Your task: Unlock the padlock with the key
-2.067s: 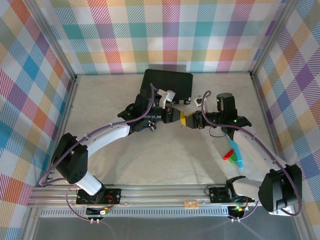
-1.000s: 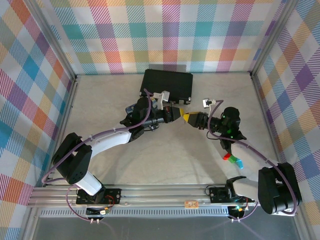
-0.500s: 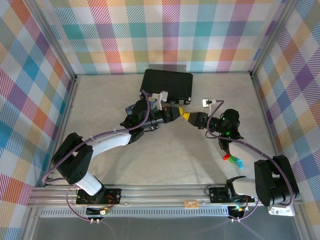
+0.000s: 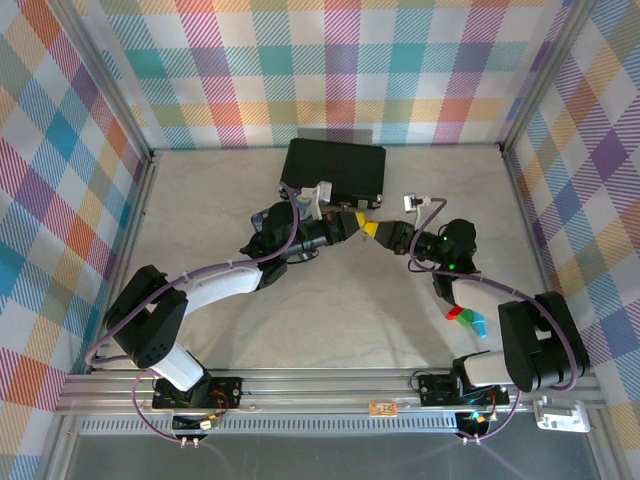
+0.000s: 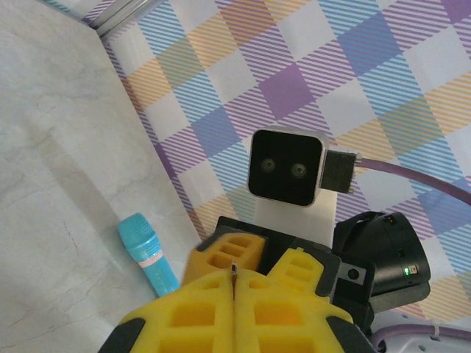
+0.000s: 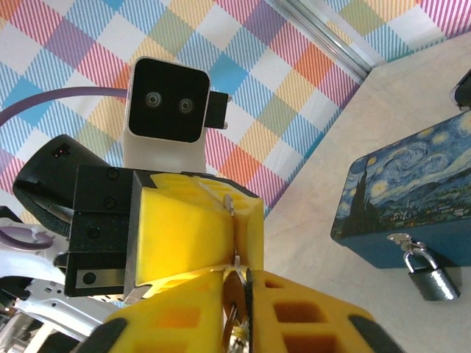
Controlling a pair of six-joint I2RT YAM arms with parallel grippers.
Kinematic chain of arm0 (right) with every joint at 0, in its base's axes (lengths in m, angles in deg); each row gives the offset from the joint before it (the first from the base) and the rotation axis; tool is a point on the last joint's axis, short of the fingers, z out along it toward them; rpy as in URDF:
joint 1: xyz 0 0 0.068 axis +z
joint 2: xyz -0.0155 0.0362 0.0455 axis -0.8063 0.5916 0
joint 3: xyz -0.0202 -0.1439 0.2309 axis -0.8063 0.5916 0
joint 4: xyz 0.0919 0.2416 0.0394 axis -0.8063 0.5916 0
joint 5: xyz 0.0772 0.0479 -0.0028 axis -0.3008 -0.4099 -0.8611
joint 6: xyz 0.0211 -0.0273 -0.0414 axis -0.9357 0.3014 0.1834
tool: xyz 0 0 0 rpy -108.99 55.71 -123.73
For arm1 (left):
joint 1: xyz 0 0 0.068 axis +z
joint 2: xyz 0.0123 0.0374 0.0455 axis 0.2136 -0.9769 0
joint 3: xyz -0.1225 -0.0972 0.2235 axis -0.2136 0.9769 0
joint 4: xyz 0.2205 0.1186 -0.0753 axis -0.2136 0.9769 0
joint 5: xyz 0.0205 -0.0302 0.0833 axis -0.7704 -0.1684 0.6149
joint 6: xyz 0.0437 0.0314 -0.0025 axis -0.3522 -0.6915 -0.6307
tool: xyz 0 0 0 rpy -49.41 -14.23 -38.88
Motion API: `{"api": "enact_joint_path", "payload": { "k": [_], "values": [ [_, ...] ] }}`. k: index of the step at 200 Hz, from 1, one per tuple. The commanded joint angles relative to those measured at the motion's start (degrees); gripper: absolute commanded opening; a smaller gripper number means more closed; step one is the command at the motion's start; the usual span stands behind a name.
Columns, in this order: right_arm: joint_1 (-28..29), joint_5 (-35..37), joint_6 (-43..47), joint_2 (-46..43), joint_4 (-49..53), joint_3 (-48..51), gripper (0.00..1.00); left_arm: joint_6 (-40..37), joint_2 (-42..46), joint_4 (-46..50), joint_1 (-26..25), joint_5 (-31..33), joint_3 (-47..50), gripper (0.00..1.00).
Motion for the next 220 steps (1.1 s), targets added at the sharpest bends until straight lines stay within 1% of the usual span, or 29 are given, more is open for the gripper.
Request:
{"api": "enact_joint_path", "payload": {
  "k": [1,36,40,47,63,68,76,87,92,108,117,146,154,168,194,220],
  "values": [
    [0.39,-0.48,-0.22,1.19,-2.17,-0.04,0.0,0.95,0.37,-5.06,-1.03,-1.03,0.65,0.0],
    [0.31,0.72,0.21,2.18,-0.88,0.02,0.0,0.46,1.9,-3.87,-0.94,-0.17,1.22,0.0],
    [0.31,0.77,0.44,2.18,-0.44,-0.07,0.0,0.24,2.33,-3.19,-0.87,0.15,1.37,0.04],
    [0.31,0.77,1.03,2.18,0.56,-0.37,0.0,-0.46,3.22,-1.59,-0.68,0.9,1.61,0.16],
    [0.31,0.73,2.86,1.59,4.06,-1.02,0.0,-2.96,5.95,2.76,0.39,3.66,2.76,0.51],
    [0.28,0.65,3.68,1.37,5.86,-1.41,0.0,-3.56,6.91,4.37,0.94,4.8,3.19,0.58],
    [0.3,0.62,5.5,0.77,9.36,-1.99,0.0,-4.37,8.44,7.08,1.8,6.21,3.86,0.64],
    [0.31,0.71,8.34,0.0,14.46,-2.64,0.0,-5.6,10.38,11.26,3.14,8.69,4.67,0.66],
    [0.31,0.99,9.55,-0.37,17.14,-2.97,0.0,-5.93,11.21,13.78,3.68,9.95,4.98,0.68],
    [0.31,1.46,14.39,-1.51,26.8,-4.67,0.0,-8.33,13.42,21.56,4.96,12.9,5.6,0.68],
    [0.31,2.37,17.97,-2.33,34.65,-5.95,0.0,-9.89,14.43,26.46,4.98,15.32,5.91,0.68],
    [0.31,8.84,29.8,-4.41,57.43,-11.92,0.0,-10.89,14.79,35.93,4.97,20.77,6.58,0.68],
    [0.31,10.42,32.43,-4.66,62.3,-13.55,0.0,-10.91,14.37,36.97,4.89,21.8,6.91,0.68],
    [0.4,15.22,36.33,-4.71,69.68,-15.93,0.0,-10.65,13.46,37.63,4.24,25.1,7.88,0.67],
    [0.39,19.98,39.14,-4.04,76.14,-18.04,0.0,-9.87,10.11,38.99,2.59,33.8,7.8,0.66],
    [0.39,18.71,39.14,-3.79,75.18,-17.48,0.0,-8.66,5.52,36.2,0.57,39.74,7.18,0.65]
  ]
}}
